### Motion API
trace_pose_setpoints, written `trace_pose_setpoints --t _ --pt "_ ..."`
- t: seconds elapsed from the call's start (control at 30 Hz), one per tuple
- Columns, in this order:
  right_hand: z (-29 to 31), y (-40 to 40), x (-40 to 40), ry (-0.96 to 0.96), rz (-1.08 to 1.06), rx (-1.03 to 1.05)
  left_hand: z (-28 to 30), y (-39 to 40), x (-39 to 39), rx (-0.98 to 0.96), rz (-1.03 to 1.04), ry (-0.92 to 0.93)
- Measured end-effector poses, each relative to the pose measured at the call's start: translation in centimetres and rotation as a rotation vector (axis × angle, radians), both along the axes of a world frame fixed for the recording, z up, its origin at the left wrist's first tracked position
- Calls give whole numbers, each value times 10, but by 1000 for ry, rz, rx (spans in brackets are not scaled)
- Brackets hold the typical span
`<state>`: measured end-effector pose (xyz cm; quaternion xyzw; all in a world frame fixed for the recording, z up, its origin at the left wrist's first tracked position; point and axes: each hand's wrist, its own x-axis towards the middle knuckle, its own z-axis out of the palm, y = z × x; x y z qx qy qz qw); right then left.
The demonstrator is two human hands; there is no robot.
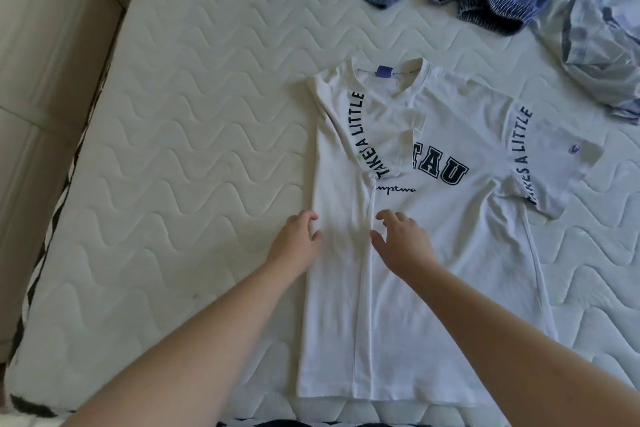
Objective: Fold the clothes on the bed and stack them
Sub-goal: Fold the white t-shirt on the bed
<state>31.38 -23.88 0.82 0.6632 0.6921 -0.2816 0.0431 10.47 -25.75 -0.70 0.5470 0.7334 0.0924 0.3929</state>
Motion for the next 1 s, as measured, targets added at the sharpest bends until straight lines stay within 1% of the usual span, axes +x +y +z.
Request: trace_pose_setpoints --t 0.1,0.2,0.27,0.37,0.4,0.5,0.63,0.77,0.9,0.93,1.0 --pt "1 33 1 45 -61 12 3 33 -3 38 -26 21" --pt "2 74 4 183 -249 3 3 70 -7 95 -51 57" --pt "1 101 7 284 -424 -48 0 92 -7 104 -86 87" --pt "-5 137 14 503 -796 -118 -7 121 -6 100 -145 142" --pt "-8 148 17 533 -864 -115 -9 131 -6 105 -146 156" --pt "-19 171 28 514 -904 -116 -10 168 -9 137 -117 180" --pt "-30 193 34 559 -967 -171 -13 223 -17 213 -146 225" --pt "-39 207 35 518 -1020 -169 -18 275 -20 171 -125 341" --pt "-43 213 38 521 -1076 -112 -22 313 -19 64 -236 467" --pt "-43 213 39 525 -1069 -117 -22 319 -18 60 -216 472" --pt "-41 212 41 559 -1025 -153 -20 328 -14 117 -196 459"
